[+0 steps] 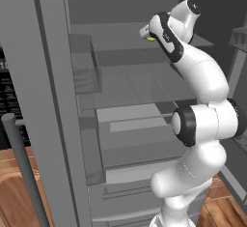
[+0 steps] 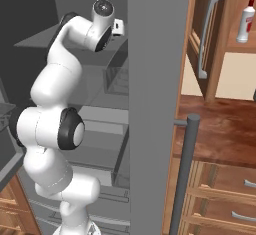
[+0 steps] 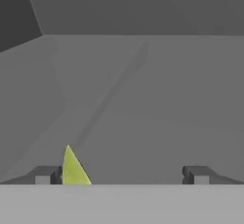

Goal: There is a bowl on the dining counter. Grab a lemon wedge from the fridge and place it in the bowl. Then get the liquor bottle and glass cup from the cabinet and place them next to the bowl.

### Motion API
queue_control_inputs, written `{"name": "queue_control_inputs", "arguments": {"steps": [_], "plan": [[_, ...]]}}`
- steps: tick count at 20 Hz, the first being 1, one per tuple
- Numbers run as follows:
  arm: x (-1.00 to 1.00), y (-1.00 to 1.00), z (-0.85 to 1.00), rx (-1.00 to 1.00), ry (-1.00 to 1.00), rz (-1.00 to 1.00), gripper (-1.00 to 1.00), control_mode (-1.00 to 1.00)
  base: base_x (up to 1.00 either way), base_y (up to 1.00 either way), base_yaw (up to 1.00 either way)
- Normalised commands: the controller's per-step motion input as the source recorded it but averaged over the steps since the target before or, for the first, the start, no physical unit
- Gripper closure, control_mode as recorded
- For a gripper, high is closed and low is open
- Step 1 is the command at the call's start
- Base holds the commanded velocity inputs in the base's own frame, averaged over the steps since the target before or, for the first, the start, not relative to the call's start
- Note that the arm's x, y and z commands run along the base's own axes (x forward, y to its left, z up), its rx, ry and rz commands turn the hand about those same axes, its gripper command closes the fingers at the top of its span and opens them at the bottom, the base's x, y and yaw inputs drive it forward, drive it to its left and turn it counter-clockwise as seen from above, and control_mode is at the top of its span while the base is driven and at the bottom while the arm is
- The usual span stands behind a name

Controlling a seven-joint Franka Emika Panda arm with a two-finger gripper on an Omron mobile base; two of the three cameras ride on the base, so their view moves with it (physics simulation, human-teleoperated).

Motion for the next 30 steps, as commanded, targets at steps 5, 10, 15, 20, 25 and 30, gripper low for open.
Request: {"name": "queue_control_inputs", "arguments": {"steps": [5,10,15,20,25,30], "plan": [[0.00,0.27,-0.15,0.00,0.03,0.01,1.00,-1.00,0.00,0.00,0.00],[0.00,0.17,-0.16,0.00,0.00,0.00,1.00,-1.00,0.00,0.00,0.00],[0.00,0.14,-0.18,0.00,0.00,0.00,1.00,-1.00,0.00,0.00,0.00],[0.00,0.16,-0.17,0.00,0.01,0.00,1.00,-1.00,0.00,0.00,0.00],[-0.05,0.13,0.10,0.00,-0.01,0.00,1.00,-1.00,0.00,0.00,0.00],[-0.24,0.17,0.44,0.00,-0.03,0.00,1.00,-1.00,0.00,0.00,0.00]]}}
